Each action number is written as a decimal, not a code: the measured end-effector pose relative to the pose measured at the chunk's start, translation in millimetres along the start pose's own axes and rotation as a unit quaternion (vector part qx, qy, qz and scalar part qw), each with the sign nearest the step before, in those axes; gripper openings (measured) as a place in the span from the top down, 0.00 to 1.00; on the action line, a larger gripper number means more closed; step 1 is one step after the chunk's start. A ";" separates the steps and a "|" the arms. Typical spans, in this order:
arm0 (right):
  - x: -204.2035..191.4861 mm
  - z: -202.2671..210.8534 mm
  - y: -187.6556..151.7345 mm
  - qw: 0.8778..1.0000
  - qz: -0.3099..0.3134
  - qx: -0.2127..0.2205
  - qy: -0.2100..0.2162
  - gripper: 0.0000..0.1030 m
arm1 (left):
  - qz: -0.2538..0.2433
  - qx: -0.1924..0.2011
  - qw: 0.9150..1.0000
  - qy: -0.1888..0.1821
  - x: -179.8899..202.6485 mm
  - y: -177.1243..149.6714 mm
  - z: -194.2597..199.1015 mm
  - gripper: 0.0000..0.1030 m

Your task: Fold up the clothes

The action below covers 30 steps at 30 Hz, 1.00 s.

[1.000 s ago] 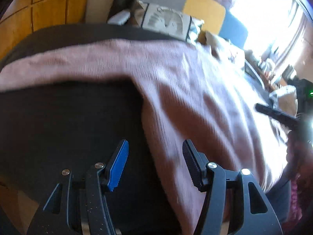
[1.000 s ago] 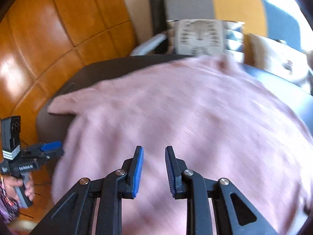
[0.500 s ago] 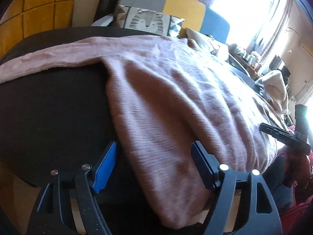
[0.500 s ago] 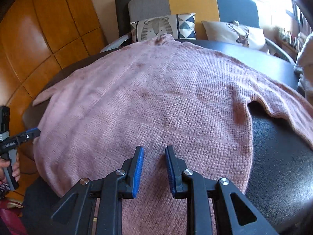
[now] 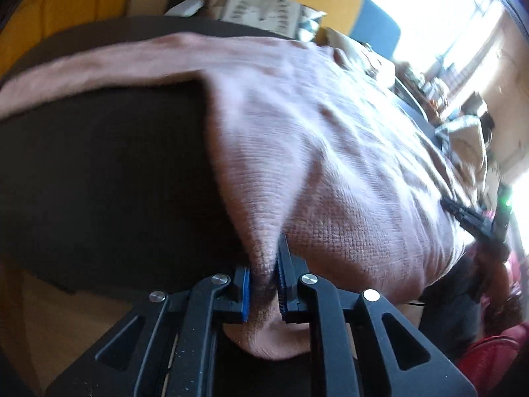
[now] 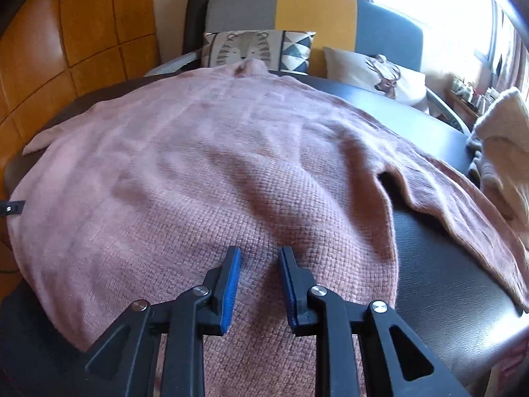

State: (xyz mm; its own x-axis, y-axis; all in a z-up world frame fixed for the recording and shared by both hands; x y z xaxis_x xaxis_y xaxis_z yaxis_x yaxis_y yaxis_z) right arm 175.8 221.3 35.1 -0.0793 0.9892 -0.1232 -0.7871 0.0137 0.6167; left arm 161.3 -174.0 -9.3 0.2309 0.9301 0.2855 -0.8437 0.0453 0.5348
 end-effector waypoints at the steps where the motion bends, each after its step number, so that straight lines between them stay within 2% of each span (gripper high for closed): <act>1: 2.6 0.0 0.3 1.000 -0.002 0.001 -0.001 0.78 | 0.007 0.001 1.000 -0.004 -4.3 -2.8 2.0 0.87; 6: 8.1 -3.0 3.0 1.000 -0.009 0.002 -0.006 0.78 | -0.006 -0.001 1.000 -0.011 -2.3 -7.4 5.6 0.87; 9: 8.2 -2.8 3.7 1.000 -0.019 0.001 -0.001 0.78 | 0.024 -0.006 0.997 -0.067 -3.6 -2.3 4.7 0.87; 11: 11.2 1.1 4.6 0.999 -0.037 -0.006 0.012 0.78 | 0.043 0.008 0.995 -0.087 -5.4 -1.4 11.5 0.87; 13: 14.3 10.4 6.2 0.998 -0.060 -0.006 0.030 0.77 | 0.041 0.037 0.995 -0.086 -2.5 2.1 21.4 0.87; 16: 14.1 20.3 6.0 0.996 -0.069 -0.001 0.059 0.76 | 0.003 0.053 0.997 -0.064 13.5 8.7 21.2 0.86; 19: 6.5 18.1 2.2 0.997 -0.046 -0.014 0.055 0.76 | -0.048 0.020 0.999 -0.012 28.3 14.8 5.6 0.86; 21: 3.0 11.2 -3.1 0.999 -0.019 -0.029 0.028 0.76 | -0.071 -0.006 0.997 0.025 29.3 11.6 -2.4 0.86; 25: 16.3 13.6 -8.5 1.000 -0.006 -0.024 0.007 0.76 | -0.059 -0.015 0.998 0.029 13.7 -2.0 4.2 0.84; 28: 32.1 16.0 -7.5 0.999 -0.038 -0.033 0.022 0.76 | -0.047 -0.016 0.998 0.026 3.8 -8.0 14.7 0.84; 30: 42.7 17.7 -6.7 0.997 -0.059 -0.038 0.032 0.76 | -0.046 0.004 0.998 0.038 3.4 -1.6 25.2 0.84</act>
State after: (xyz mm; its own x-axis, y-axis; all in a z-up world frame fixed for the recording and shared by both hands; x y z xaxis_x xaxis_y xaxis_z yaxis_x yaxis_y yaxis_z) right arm 188.5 266.1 39.5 -0.0209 0.9699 -0.2424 -0.8372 0.1156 0.5346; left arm 175.7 -180.1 10.8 0.2695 0.9471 0.1743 -0.8166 0.1288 0.5627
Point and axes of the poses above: each gripper's, at about its wrist camera, not at the fingertips, and z roughly against the way its jaws point, x to its right, y to its top, the point moved 2 cm from there along -z, roughly the way its jaws point, and after that the axes turned 12 degrees about -z, right-handed, at the moved point
